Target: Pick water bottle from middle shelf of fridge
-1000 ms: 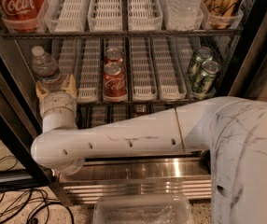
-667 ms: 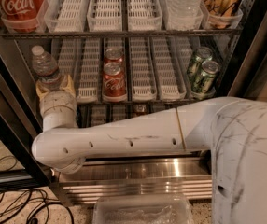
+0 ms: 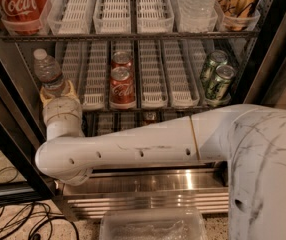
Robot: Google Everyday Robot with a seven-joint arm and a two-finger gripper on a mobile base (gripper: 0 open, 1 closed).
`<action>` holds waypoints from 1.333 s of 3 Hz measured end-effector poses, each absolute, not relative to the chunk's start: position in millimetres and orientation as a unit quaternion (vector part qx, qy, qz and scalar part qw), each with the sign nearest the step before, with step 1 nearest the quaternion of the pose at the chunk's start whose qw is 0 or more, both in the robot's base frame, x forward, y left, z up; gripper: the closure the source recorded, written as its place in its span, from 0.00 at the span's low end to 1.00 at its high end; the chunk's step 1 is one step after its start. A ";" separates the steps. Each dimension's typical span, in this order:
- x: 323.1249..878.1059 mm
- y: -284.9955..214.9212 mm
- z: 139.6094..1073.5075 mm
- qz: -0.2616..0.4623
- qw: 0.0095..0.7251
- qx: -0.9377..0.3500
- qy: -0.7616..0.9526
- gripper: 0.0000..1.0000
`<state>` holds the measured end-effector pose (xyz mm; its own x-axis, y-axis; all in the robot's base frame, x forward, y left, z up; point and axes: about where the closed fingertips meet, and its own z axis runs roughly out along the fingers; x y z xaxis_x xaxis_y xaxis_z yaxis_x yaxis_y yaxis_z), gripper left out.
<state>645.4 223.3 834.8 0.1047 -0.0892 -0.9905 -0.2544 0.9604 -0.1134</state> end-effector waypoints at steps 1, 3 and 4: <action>645.1 221.8 834.6 0.053 0.739 -0.129 0.659 1.00; 643.3 219.6 834.1 0.054 0.750 -0.127 0.647 1.00; 641.0 220.9 846.8 0.076 0.767 -0.120 0.626 1.00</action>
Offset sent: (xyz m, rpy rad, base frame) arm -0.0091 -0.0091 -0.0068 0.0224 -0.1202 0.0065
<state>641.0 220.9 846.8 0.2056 -0.0339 -0.9780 -0.2663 0.9598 -0.0892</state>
